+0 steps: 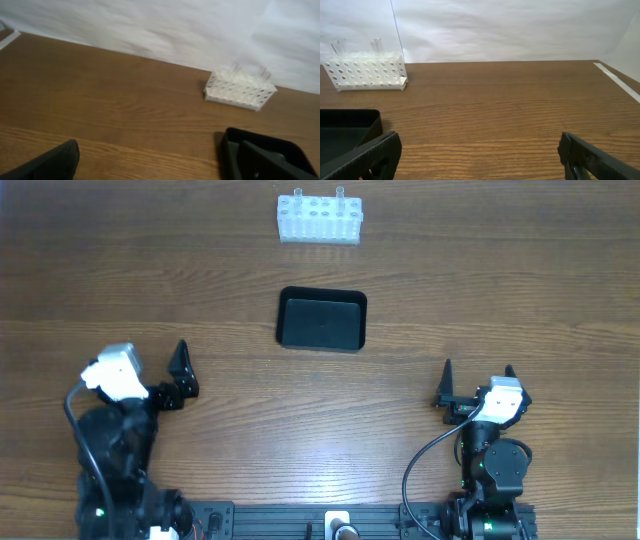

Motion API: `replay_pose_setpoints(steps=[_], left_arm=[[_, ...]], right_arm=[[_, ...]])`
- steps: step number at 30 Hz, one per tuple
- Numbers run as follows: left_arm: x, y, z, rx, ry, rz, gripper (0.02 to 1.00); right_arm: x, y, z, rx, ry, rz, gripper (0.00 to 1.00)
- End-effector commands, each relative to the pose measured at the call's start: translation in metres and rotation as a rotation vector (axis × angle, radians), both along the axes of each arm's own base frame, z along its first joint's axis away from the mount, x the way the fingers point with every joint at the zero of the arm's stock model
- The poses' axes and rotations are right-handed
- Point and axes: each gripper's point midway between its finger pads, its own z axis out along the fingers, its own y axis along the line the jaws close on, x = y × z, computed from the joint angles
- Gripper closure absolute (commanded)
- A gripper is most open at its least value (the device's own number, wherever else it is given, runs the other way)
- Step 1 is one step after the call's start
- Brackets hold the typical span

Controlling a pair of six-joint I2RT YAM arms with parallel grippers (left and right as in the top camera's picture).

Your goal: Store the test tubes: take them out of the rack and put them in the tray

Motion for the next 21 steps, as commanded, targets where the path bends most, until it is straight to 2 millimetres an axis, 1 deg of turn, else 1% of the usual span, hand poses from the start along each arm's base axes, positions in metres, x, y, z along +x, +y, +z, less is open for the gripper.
replay_pose_setpoints(steps=[1,6,10,13,16,21], left_arm=[[0.014,-0.01,0.037,0.014,0.012,-0.042,0.02],[0.035,-0.031,0.068,0.015,0.038,-0.113,0.023],[0.051,-0.052,0.082,0.017,0.05,-0.176,0.02],[0.059,-0.075,0.085,0.018,0.08,-0.241,0.02],[0.066,-0.097,0.082,0.03,0.113,-0.292,0.02],[0.079,-0.123,0.082,0.049,0.143,-0.297,0.02]], right_arm=[[0.0,0.003,-0.002,0.001,-0.001,0.015,0.009],[0.0,0.003,-0.002,0.0,-0.001,0.015,0.009],[0.0,0.003,-0.002,0.0,-0.001,0.015,0.007],[0.0,0.003,-0.002,0.001,-0.001,0.015,0.009],[0.0,0.003,-0.002,0.001,-0.001,0.015,0.009],[0.0,0.003,-0.002,0.0,-0.001,0.016,0.009]])
